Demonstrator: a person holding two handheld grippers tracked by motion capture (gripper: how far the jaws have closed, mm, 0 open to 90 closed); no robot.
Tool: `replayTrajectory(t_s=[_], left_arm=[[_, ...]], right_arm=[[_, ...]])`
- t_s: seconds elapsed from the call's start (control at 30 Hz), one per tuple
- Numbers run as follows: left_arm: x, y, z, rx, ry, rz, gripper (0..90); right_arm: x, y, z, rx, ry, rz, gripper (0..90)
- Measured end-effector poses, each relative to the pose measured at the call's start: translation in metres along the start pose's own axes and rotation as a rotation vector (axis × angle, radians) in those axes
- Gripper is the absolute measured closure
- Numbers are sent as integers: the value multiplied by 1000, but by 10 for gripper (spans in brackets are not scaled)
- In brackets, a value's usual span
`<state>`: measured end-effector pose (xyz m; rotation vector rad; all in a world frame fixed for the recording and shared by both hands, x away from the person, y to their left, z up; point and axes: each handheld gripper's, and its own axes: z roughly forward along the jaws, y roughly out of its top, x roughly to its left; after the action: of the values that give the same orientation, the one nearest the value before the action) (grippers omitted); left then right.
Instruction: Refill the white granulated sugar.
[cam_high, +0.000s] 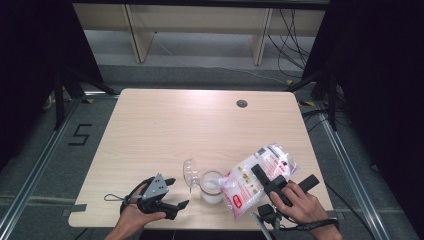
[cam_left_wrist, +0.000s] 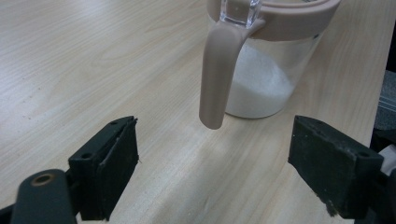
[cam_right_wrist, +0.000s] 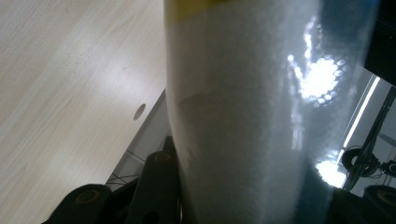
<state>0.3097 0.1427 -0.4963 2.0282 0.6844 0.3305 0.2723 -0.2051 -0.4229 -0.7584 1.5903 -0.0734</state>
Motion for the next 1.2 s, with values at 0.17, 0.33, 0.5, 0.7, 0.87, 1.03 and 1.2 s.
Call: replayTrajectory(t_s=[0.17,0.33,0.5,0.7,0.87,1.03,1.2], left_arm=[[2,1,-1,1,-2,29,154],[2,1,0,4,-1,31,154],[2,1,0,-1,-2,27,154],[2,1,0,4,1,31,154],[2,1,0,2,-1,30,154],[0,0,0,1,0,-4,154],[2,1,0,0,-1,28,154]], right_arm=[[0,0,0,1,2,3,712],[2,-1,-1,11,0,16,712],[1,-1,-1,11,1,15,713],[0,0,0,-3,5,-5,713],[1,-1,-1,11,3,15,713],[0,0,1,-3,5,-2,713],[0,0,1,3,4,4,713]])
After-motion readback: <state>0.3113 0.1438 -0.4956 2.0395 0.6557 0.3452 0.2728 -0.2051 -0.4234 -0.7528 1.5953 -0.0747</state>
